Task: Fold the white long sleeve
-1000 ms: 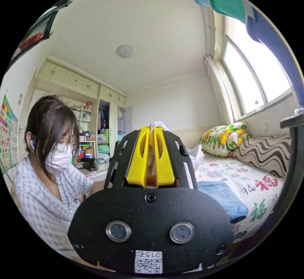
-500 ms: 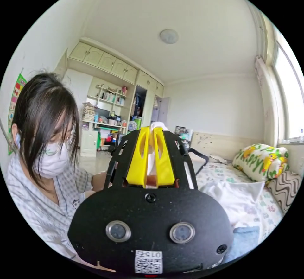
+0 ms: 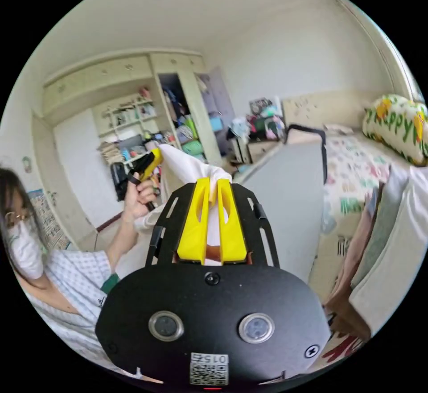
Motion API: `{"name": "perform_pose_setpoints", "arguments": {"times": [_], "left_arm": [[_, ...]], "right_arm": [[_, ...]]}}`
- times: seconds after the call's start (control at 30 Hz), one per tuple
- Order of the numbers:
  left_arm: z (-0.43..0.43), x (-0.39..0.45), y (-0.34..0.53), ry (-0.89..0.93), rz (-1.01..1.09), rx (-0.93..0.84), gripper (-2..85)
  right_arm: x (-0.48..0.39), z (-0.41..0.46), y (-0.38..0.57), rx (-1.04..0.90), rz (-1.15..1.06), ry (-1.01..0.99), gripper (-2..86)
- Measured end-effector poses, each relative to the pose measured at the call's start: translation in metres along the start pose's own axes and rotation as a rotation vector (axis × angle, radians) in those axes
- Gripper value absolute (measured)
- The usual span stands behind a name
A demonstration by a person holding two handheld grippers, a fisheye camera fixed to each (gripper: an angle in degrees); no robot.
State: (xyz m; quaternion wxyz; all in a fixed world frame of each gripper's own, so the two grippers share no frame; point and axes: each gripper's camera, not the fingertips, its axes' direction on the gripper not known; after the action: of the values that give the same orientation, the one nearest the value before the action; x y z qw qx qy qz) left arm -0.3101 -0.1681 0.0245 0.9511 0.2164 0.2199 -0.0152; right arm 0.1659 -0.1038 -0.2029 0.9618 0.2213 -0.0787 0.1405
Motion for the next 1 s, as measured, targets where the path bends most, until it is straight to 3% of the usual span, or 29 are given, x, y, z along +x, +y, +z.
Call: {"name": "perform_pose_setpoints", "arguments": {"times": [0.1,0.23,0.47,0.6,0.77,0.83,1.0], "left_arm": [[0.019,-0.028,0.019,-0.184,0.009,-0.149,0.2],[0.020,-0.041,0.025,-0.094,0.001,-0.292,2.5],[0.062,0.004,0.033,0.183,0.100,-0.534,8.4],[0.141,0.041,0.053,0.094,0.133,-0.631,10.8],[0.176,0.052,0.061,0.096,0.136,-0.606,10.6],[0.161,0.046,0.054,0.079,0.132,-0.534,3.1],[0.098,0.007,0.040,0.057,0.047,-0.339,0.1]], "right_arm": [[-0.005,0.049,0.015,-0.087,-0.058,0.083,4.2],[-0.029,0.093,0.028,-0.197,-0.214,0.326,8.2],[-0.040,0.160,0.025,-0.409,-0.257,0.040,11.6],[-0.030,0.190,0.021,-0.410,-0.247,0.071,7.4],[-0.015,0.192,0.015,-0.367,-0.209,0.028,1.7],[-0.003,0.188,0.015,-0.345,-0.192,0.064,0.6],[0.035,0.150,0.014,-0.217,-0.090,0.255,0.0]]}}
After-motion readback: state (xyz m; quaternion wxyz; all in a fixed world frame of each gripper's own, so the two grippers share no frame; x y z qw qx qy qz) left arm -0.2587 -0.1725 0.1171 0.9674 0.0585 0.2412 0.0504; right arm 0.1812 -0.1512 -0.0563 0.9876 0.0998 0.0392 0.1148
